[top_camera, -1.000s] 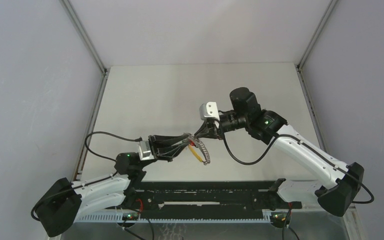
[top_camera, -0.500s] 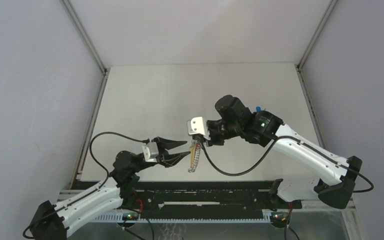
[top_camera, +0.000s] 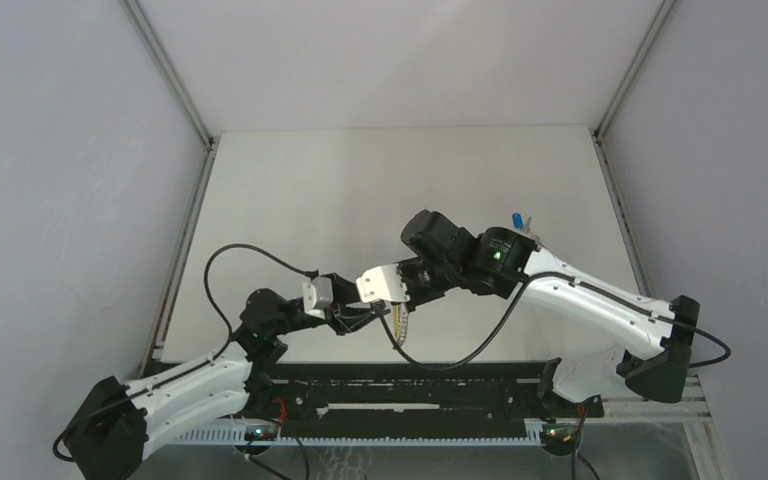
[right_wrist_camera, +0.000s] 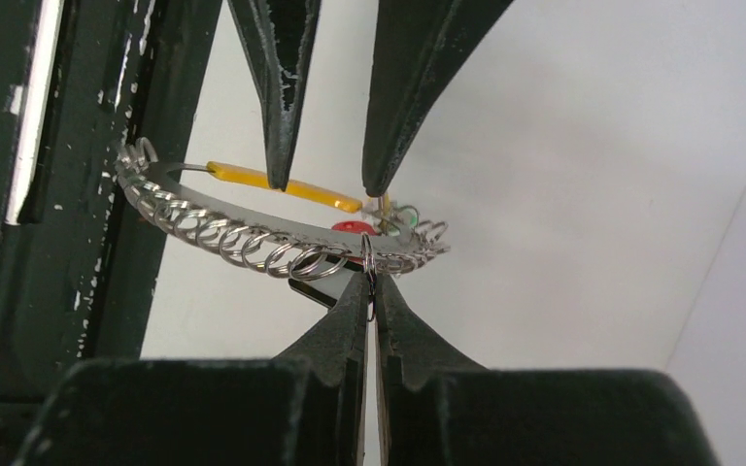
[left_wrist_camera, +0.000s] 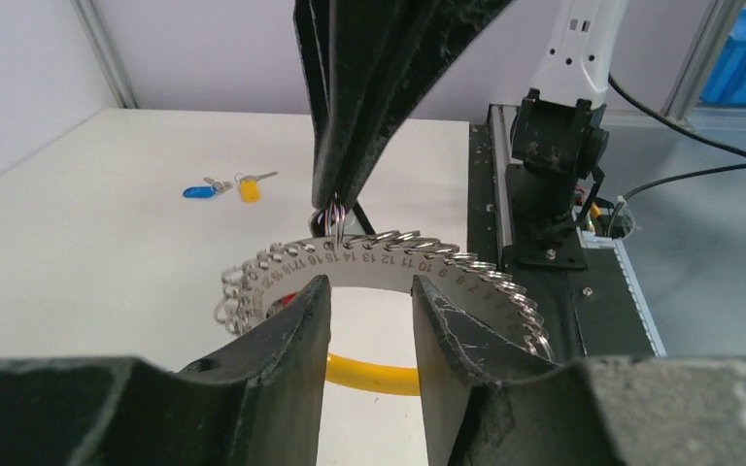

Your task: Put the keys on the keyring

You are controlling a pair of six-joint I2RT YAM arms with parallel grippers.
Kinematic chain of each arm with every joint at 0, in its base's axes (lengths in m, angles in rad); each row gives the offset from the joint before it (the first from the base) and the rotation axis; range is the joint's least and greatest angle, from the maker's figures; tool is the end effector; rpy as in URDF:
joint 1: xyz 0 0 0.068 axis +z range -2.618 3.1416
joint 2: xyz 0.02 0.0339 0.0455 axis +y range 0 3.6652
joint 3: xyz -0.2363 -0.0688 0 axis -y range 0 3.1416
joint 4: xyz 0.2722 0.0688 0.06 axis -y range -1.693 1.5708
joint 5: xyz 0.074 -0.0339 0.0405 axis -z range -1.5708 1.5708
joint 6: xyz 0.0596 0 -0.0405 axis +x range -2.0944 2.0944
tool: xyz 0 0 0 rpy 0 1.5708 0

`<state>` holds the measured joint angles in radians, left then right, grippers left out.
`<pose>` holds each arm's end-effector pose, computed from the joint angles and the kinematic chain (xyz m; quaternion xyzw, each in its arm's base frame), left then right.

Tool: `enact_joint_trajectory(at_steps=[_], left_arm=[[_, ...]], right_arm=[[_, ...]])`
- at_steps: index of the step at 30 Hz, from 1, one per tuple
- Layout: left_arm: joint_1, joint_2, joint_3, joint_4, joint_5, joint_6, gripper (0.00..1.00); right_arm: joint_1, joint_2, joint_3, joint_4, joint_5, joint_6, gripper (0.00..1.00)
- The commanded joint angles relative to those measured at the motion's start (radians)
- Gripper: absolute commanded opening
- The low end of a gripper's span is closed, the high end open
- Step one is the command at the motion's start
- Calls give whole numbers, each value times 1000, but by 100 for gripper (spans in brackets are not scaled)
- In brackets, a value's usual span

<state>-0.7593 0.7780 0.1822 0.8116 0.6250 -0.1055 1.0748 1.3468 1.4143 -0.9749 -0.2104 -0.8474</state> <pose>0.1429 -0.1837 0.2025 0.4184 0.4880 -0.4857 0.5924 0.1397 0.2843 0.3179 -0.7904 0.5104 0.1354 0.3105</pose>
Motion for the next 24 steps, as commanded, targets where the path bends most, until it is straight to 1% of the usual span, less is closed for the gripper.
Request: enact_joint_trajectory(at_steps=[1,3,5,9,13,24], left_arm=[[30,38,62,144,62,-54,41],[32,63,67,178,72,-65,38],[34,89,73,212,84,-77,33],[38,134,79,249,102,-99,29],[54,163,70,286,115,-130,29],[61,231,58,287,104,-135,31]], right_arm=[[23,7,32,19,44,-71,0],[29,21,34,18,56,-78,0],[36,34,37,14,71,-80,0],[46,44,46,8,76,-84,0],[57,42,44,13,78,-92,0],[67,19,32,28,73,-91,0]])
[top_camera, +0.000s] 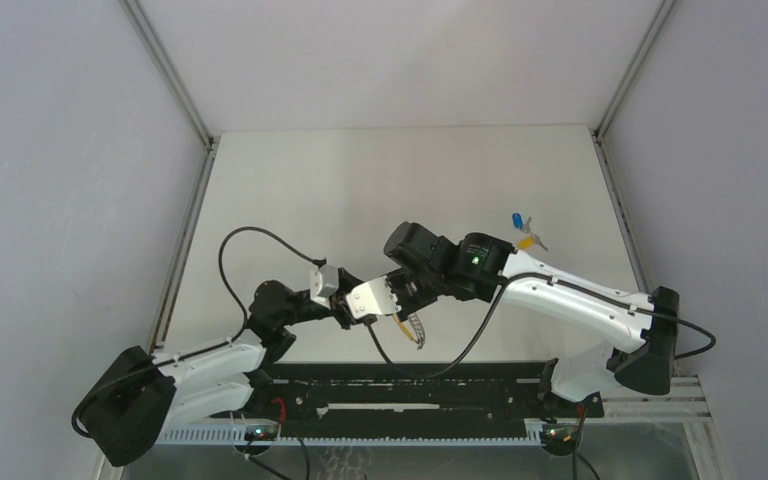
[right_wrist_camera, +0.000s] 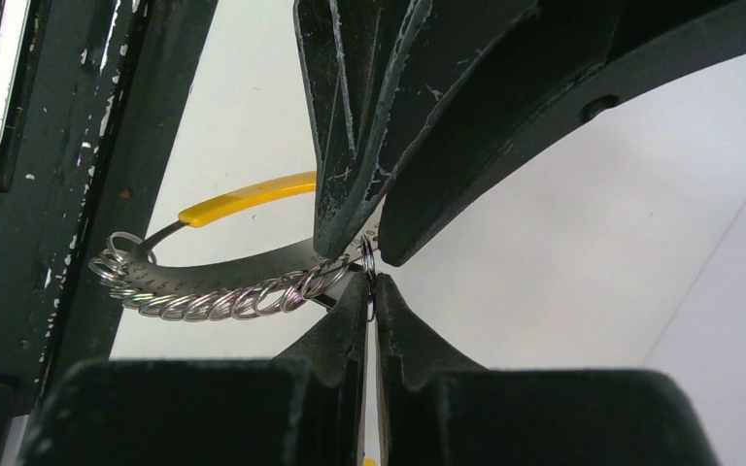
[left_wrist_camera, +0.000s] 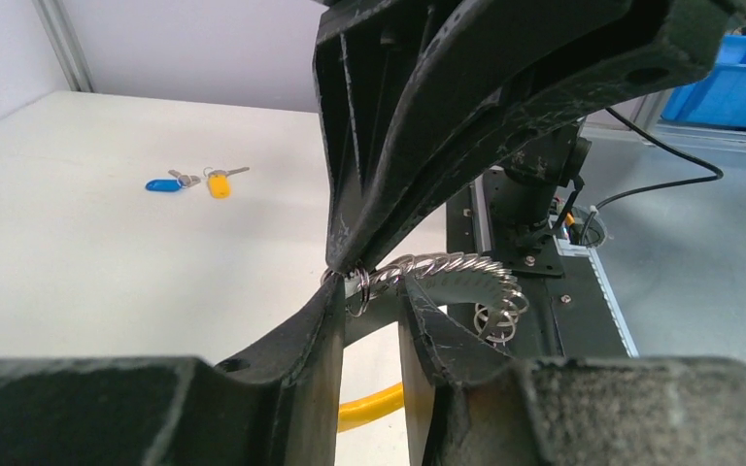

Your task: Put the keys on the keyring

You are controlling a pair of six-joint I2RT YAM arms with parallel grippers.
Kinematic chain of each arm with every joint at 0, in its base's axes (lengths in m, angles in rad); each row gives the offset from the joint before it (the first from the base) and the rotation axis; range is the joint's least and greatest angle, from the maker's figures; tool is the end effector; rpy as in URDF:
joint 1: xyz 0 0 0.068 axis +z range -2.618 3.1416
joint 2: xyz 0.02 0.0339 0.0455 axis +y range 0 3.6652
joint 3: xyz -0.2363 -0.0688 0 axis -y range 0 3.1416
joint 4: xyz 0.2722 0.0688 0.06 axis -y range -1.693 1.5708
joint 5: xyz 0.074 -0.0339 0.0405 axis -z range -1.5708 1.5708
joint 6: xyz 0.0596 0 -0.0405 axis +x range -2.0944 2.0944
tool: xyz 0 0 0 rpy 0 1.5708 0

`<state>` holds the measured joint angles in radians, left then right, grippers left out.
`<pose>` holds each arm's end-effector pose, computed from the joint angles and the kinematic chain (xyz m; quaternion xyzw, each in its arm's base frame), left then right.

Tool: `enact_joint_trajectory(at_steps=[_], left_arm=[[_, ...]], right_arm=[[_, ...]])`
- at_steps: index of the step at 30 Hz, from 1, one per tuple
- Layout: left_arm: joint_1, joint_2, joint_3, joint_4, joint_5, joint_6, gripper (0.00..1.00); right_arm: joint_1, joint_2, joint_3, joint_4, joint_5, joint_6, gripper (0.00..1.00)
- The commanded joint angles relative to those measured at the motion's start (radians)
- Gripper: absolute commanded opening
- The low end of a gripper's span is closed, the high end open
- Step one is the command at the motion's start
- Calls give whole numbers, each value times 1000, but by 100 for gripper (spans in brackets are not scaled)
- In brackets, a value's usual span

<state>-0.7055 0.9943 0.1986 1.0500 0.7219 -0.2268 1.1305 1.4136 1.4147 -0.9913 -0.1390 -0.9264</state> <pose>0.1568 -0.1852 0.1890 0.4071 0.4898 -0.5256 0.5640 0.1324 0.3003 0.2960 -0.8289 0.4763 0.0953 0.2773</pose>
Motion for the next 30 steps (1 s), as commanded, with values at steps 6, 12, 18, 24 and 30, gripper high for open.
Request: enact_joint_trajectory(at_steps=[6,12,18,24,30], left_arm=[[8,23,45,64,18,-12,31],[8,42,64,74,45,-21,28],[7,51,69,93,54,-35,24],[8,53,71,105,42,-47,23],[7,28,43,139,27,-68,28]], right_arm=[[12,-64,24,59,-17,-10,0],[15,-59,24,60,-18,-9,0],[20,-46,25,67,-21,-9,0],[34,-31,32,69,-17,-5,0],[37,-23,33,61,18,13,0]])
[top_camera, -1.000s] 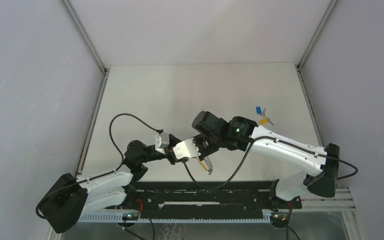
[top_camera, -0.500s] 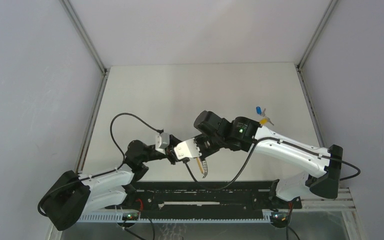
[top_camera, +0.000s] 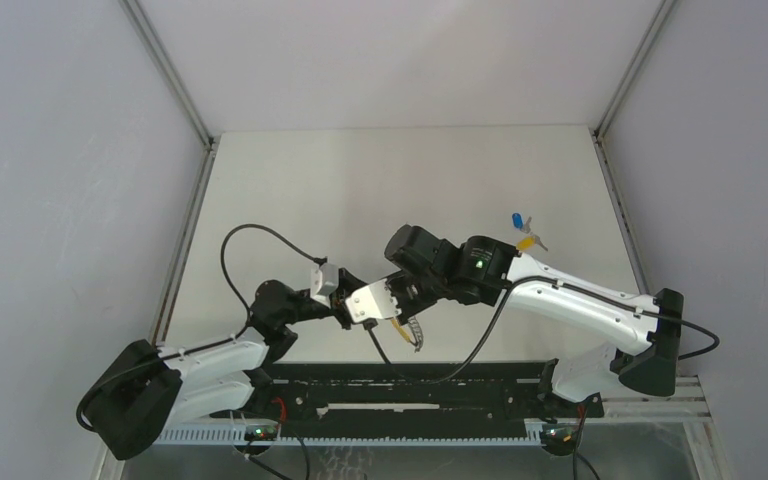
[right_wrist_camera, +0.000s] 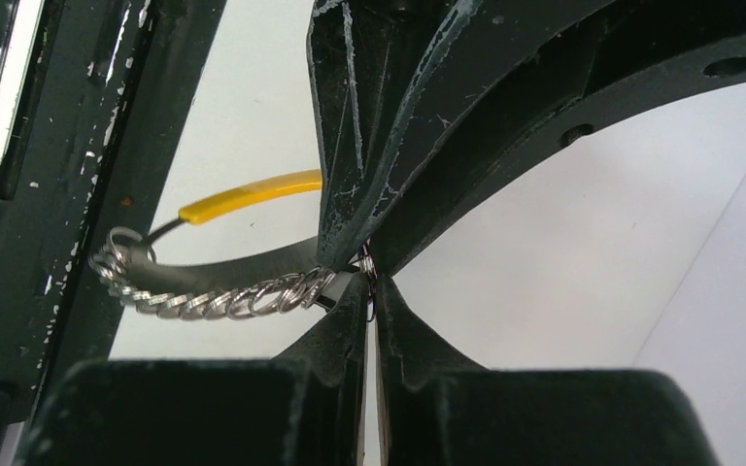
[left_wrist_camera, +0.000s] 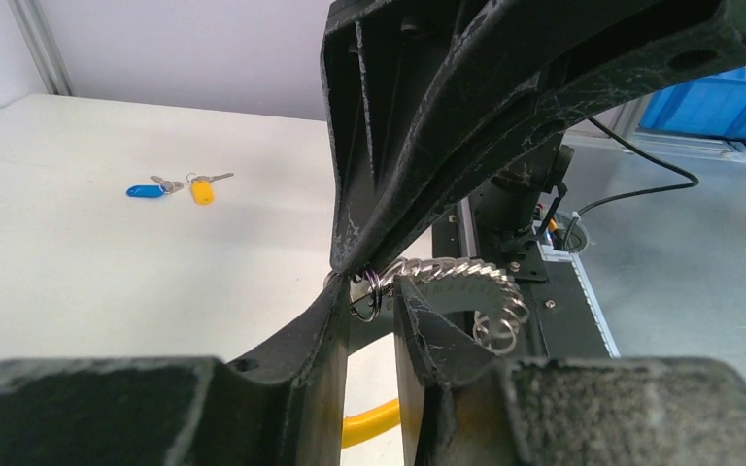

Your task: Put the keys on the keyring

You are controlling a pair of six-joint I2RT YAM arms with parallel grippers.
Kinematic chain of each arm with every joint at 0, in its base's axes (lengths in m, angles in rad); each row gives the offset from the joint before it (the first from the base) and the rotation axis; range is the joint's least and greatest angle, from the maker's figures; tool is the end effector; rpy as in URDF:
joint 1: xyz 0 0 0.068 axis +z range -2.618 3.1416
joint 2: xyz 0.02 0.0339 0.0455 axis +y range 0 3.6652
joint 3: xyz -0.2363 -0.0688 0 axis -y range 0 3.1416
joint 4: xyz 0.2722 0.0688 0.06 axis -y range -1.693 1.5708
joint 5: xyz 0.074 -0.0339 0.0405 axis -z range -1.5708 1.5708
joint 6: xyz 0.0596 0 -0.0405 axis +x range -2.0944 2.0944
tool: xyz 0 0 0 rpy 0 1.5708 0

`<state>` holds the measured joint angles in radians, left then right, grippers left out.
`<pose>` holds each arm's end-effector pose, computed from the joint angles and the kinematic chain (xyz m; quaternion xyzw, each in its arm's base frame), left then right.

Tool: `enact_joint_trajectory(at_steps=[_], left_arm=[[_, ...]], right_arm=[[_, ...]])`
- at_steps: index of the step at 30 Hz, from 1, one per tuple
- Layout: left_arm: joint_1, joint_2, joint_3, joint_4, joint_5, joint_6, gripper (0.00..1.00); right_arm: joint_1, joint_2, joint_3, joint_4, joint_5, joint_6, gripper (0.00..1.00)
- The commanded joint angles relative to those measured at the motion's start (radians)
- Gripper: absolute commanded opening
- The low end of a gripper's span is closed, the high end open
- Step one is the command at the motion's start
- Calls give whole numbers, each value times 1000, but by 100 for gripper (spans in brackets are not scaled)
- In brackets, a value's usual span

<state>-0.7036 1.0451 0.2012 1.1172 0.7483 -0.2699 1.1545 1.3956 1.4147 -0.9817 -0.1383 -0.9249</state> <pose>0.1571 -0.1865 0.1861 0.4054 0.4866 -0.5421 0.5523 0.1242 0.3013 0.3022 -0.8312 0.4642 0.0997 0.2892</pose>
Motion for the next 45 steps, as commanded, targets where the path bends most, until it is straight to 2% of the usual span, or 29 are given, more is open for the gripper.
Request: enact_joint_trajectory(at_steps=[1,7,11,17,21,23,27,32,34,38,41,45], left_arm=[[6,-29,35,72,-4,-23,28],[6,-45,34,31,-26,-2,25],[6,-41,40,18,-40,7,18],[4,-43,46,-47,-54,49,1],[4,-66,32,-49,-67,72,0],[4,-92,18,-34,-86,85,0],[4,-123,-14,40,-123,99,0],[4,-77,-57,236,-153,53,0],[4,-47,-60,296,-155,31,0],[3,-32,-55,314,-165,27,0],[3,-48,-56,316,-174,38,0],[2,-57,-56,316,-182,42,0]], right_arm=[[13,-6,32,51,19,13,0],[17,-19,33,68,12,23,0],[23,-20,38,69,9,36,0],[25,-19,53,66,7,70,0],[20,-29,70,66,-17,102,0],[11,-42,71,69,-34,116,5],[-33,-67,75,71,-95,203,16],[-167,-131,46,109,-232,351,27],[-223,-166,16,151,-310,413,29],[-314,-239,-91,284,-432,561,31],[-359,-274,-173,439,-496,686,33],[-383,-275,-238,541,-542,819,34]])
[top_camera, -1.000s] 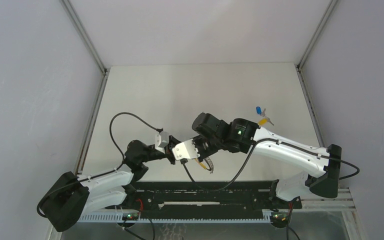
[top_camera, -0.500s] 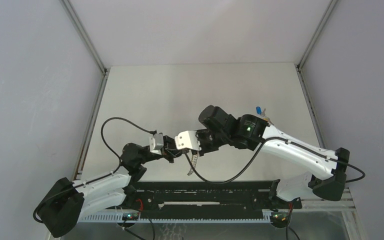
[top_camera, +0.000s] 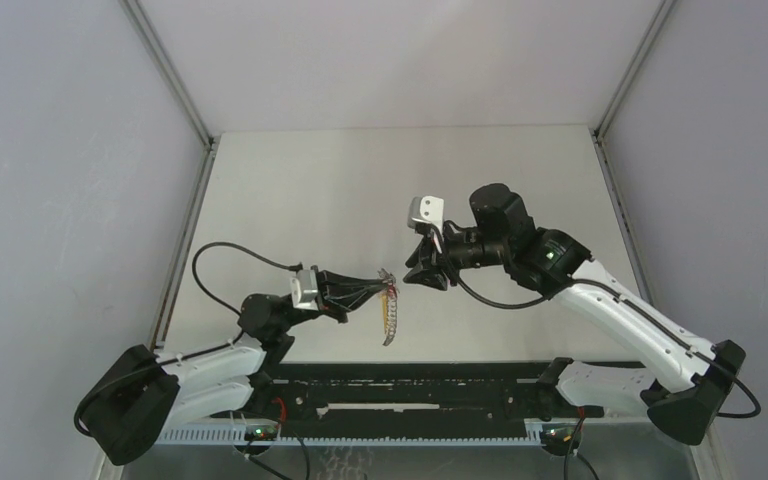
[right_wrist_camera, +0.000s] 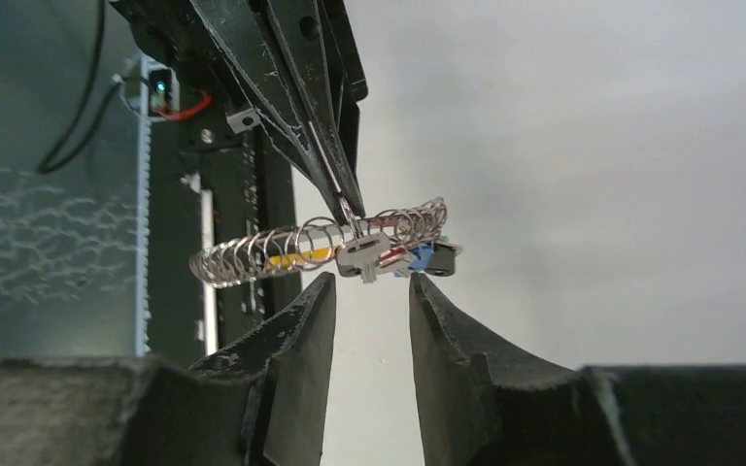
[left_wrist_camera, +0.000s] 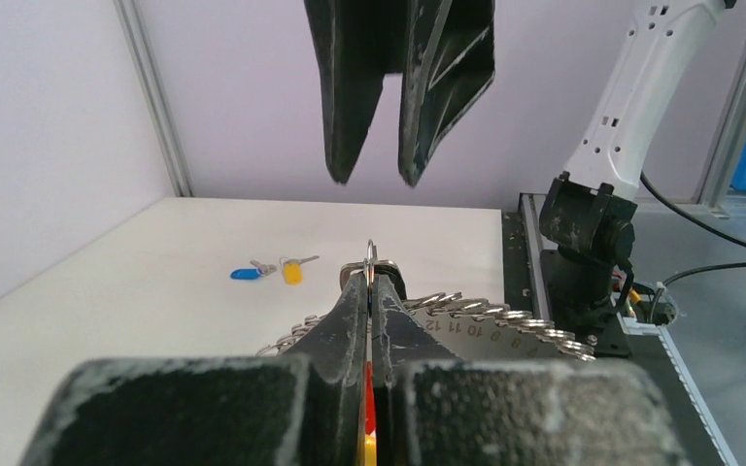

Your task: Put the keys on the keyring

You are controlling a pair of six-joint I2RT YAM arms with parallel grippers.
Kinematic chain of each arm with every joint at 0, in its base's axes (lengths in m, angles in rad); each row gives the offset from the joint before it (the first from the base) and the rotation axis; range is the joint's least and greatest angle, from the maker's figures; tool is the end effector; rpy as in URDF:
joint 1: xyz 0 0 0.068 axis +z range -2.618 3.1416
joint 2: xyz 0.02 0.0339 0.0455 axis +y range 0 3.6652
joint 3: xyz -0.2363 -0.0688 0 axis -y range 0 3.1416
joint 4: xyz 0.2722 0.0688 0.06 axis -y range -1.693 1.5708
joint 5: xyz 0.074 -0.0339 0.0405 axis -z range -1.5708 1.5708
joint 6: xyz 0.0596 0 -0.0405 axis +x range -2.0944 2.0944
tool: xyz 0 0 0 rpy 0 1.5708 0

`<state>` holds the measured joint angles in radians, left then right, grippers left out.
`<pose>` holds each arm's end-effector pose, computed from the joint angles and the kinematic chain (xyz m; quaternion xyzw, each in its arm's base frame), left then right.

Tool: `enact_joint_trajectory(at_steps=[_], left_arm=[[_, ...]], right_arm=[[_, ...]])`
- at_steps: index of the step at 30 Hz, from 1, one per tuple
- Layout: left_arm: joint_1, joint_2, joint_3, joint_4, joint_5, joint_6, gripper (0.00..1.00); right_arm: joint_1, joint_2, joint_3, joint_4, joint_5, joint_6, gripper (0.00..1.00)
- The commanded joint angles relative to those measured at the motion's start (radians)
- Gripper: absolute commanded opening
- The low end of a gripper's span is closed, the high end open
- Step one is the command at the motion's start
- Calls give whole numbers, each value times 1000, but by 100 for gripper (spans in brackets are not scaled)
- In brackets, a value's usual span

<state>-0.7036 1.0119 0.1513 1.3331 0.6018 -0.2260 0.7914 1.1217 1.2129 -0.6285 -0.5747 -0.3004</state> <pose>0.1515 -0.1728 0.2026 0.3635 0.4246 -0.5034 0.6589 0.1805 0.2287 0.3474 -0.5526 0.6399 0.3542 0.3997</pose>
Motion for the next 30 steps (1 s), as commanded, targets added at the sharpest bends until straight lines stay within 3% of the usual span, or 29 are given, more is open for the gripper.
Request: enact_joint_trajectory(at_steps=[1,10,30], left_arm=[[2,-25,-4,100,-35,-1,0],[3,-49,-5,100,-49,-9,0],[-2,-82,-4,100,-66,-20,0]], right_arm=[[-22,1,-46,213,-105,221,34],[-35,11,-148,393,-152,350,30],[-41,38,-155,406,-208,354,15]])
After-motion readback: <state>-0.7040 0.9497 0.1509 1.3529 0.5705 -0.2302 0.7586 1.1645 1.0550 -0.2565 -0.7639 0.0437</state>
